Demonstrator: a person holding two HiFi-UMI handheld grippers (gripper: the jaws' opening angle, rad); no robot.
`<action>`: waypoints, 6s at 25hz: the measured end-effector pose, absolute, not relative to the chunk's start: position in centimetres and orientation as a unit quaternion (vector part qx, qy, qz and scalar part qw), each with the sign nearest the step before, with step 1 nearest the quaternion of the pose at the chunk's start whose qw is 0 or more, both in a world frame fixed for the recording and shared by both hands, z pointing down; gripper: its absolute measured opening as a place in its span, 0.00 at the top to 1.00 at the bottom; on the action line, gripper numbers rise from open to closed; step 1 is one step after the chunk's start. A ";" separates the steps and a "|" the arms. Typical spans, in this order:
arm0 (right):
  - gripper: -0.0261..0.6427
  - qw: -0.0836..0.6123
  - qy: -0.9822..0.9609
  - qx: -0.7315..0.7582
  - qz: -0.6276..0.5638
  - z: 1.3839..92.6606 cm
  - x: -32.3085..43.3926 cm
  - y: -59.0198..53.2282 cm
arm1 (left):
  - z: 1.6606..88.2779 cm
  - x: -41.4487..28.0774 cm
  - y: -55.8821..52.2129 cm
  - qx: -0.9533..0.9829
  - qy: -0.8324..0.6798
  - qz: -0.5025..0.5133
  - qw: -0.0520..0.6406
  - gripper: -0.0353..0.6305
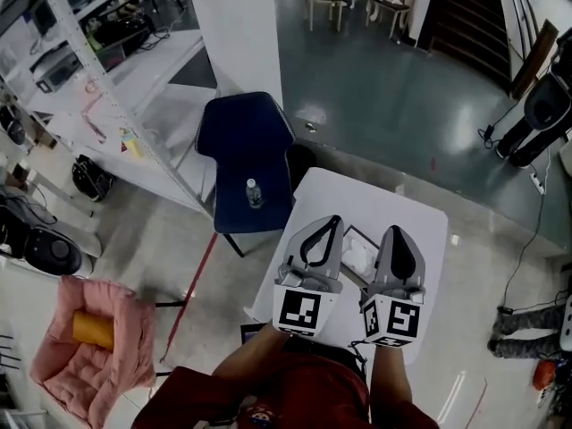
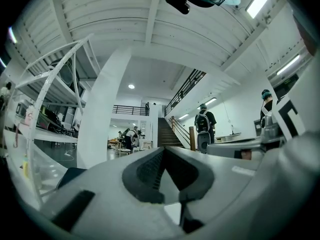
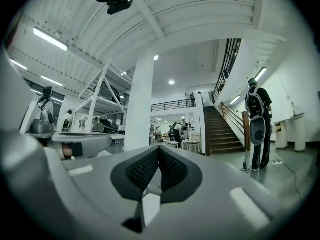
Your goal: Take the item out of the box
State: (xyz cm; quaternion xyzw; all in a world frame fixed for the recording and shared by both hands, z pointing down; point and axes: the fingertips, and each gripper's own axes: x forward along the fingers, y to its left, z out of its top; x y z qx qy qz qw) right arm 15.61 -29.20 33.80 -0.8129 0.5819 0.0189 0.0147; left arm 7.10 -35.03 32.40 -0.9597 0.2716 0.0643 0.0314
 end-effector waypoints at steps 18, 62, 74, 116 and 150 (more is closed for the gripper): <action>0.96 -0.022 0.586 -0.808 -0.066 43.5 20.8 -32.0 | 37.9 12.4 -38.3 -0.959 0.276 0.062 -0.004 0.94; 0.81 -0.273 0.577 -0.670 -0.380 70.1 20.1 -32.8 | 53.9 12.7 -37.4 -0.966 0.243 -0.066 -0.053 0.94; 0.79 -0.335 0.564 -0.626 -0.421 73.4 20.2 -33.5 | 55.1 12.3 -38.5 -0.964 0.242 -0.089 -0.056 0.94; 0.92 -0.362 0.522 -0.604 -0.481 78.0 20.7 -33.9 | 55.5 12.0 -39.6 -0.963 0.249 -0.079 -0.062 0.94; 0.94 -0.294 0.544 -0.677 -0.398 69.7 17.9 -31.4 | 49.6 8.0 -35.4 -0.967 0.250 -0.044 -0.004 0.94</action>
